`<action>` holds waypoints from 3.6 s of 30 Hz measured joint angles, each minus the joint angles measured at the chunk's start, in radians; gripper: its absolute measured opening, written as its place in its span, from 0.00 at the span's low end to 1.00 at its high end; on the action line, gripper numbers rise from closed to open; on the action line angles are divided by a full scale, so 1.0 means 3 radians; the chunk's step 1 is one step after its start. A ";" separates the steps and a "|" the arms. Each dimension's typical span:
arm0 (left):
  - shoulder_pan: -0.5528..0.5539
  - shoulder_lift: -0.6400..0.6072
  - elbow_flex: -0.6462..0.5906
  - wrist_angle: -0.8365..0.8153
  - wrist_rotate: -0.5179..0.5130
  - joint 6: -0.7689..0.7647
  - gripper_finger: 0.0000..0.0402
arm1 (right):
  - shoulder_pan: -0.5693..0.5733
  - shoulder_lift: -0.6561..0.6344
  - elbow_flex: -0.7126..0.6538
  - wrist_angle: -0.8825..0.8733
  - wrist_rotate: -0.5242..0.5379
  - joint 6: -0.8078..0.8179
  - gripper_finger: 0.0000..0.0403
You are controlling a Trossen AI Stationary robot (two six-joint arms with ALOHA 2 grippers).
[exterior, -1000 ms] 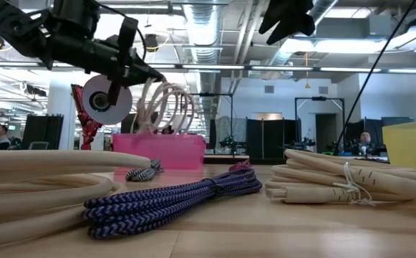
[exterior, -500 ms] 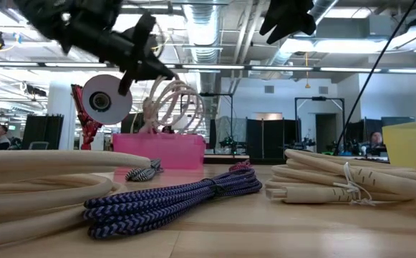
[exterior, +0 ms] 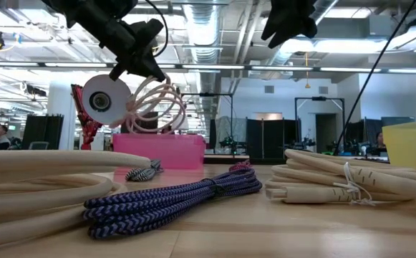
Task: Pick & Place USB Port
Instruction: Put the HDMI cable into the red bin, then put the purple charger cable into the yellow bin
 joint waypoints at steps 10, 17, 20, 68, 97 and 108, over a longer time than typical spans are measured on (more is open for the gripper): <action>-0.0003 0.0445 -0.0004 0.0295 0.0156 -0.0024 0.03 | -0.0002 0.0000 -0.0007 0.0030 0.0000 0.0018 0.41; -0.0003 0.0660 -0.0004 0.0451 0.0171 -0.0025 0.04 | 0.0002 0.0000 -0.0007 0.0028 0.0000 0.0027 0.39; -0.0004 0.0677 -0.0004 0.0453 0.0171 -0.0025 0.08 | 0.0001 0.0000 -0.0007 0.0028 -0.0001 0.0027 0.39; -0.0524 -0.1290 -0.0006 0.0681 0.1061 0.0198 0.08 | 0.0022 0.0003 -0.0007 0.0469 -0.0874 -0.0152 0.39; -0.0523 -0.1292 -0.0006 0.0677 0.1079 0.0197 0.07 | -0.0218 0.0851 -0.0007 0.0362 -0.0883 0.1289 0.55; -0.0524 -0.1292 -0.0006 0.0674 0.1249 0.0197 0.07 | -0.0255 0.1556 -0.0005 0.0398 -0.0904 0.1425 0.59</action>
